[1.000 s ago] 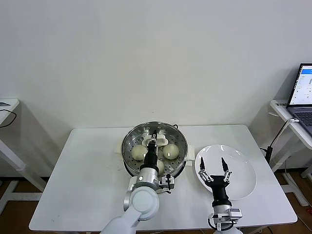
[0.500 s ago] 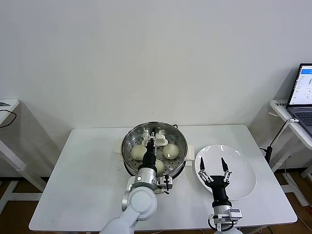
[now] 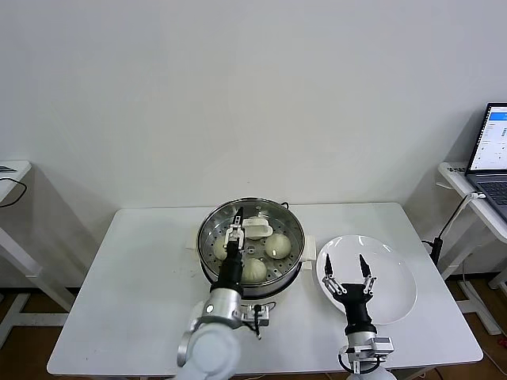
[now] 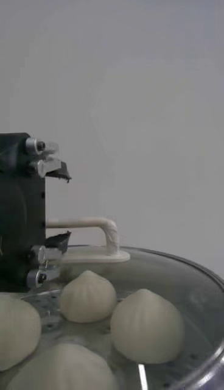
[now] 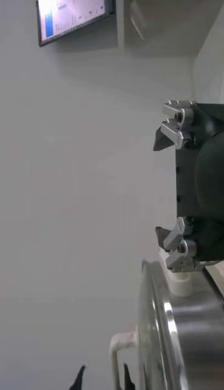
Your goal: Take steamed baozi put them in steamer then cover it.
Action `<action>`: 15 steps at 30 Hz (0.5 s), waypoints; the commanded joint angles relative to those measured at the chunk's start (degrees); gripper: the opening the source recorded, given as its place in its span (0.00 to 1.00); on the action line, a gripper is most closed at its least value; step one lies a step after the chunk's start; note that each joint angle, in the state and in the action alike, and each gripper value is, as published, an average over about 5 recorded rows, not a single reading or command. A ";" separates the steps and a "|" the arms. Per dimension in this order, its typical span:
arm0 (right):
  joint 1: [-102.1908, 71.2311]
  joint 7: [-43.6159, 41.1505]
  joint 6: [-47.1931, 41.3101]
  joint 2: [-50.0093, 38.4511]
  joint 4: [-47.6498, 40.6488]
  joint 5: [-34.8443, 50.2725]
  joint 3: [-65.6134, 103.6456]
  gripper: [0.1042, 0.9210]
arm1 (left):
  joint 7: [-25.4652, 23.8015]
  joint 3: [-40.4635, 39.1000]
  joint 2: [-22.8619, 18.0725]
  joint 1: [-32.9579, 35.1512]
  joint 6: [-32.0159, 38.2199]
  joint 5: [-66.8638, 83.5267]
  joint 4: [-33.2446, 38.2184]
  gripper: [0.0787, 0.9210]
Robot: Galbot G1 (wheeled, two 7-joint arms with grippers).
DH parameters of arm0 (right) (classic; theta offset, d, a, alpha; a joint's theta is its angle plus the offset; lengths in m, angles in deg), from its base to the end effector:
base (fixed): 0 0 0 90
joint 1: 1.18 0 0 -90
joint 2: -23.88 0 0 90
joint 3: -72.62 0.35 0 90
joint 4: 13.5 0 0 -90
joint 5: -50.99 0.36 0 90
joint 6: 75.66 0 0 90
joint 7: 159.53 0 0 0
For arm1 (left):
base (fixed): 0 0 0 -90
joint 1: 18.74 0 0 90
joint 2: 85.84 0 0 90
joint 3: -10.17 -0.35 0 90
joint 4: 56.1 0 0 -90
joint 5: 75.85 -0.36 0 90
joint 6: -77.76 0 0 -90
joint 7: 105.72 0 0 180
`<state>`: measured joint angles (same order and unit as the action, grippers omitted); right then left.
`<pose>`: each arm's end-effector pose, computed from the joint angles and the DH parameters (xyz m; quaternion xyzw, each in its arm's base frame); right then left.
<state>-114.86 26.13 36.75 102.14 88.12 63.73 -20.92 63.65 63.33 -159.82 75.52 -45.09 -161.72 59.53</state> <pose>0.2114 -0.0351 -0.3942 0.0064 0.9962 0.0350 0.0797 0.2412 -0.1334 -0.2591 0.0280 0.7157 0.6949 0.0639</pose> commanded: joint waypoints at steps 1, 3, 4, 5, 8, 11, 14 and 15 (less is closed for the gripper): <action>-0.08 0.09 -0.54 -0.32 0.84 0.13 0.00 0.88 | 5.91 6.70 3.26 14.80 2.37 8.47 17.79 0.87; -0.36 -0.02 -1.77 -0.49 1.95 0.12 0.16 0.88 | 10.53 10.96 2.75 18.21 5.04 17.70 20.64 0.88; -0.56 -0.15 -2.75 -0.60 2.76 0.13 0.27 0.88 | 13.29 13.39 2.56 19.78 6.88 24.37 21.71 0.88; -0.82 -0.37 -3.87 -0.72 3.66 0.12 0.39 0.88 | 15.61 15.65 2.44 21.04 8.88 30.91 22.39 0.88; -1.69 -1.10 -8.04 -1.08 6.50 -0.13 0.79 0.88 | 19.64 24.37 1.22 24.46 16.75 50.94 22.67 0.88; -2.25 -1.38 -11.46 -1.33 8.70 -0.46 1.15 0.88 | 18.88 32.49 -1.41 26.16 24.30 62.69 19.32 0.88; -2.24 -1.52 -12.37 -1.51 9.95 -0.52 1.61 0.88 | 16.45 38.83 -4.27 26.34 30.45 68.48 13.58 0.88; -2.19 -1.57 -12.43 -1.57 10.18 -0.50 1.77 0.88 | 15.69 40.20 -5.10 26.25 32.15 69.67 11.38 0.88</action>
<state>-116.36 25.29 31.27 100.85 92.88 63.53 -19.84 75.16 80.07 -159.62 92.74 -33.47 -133.53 74.67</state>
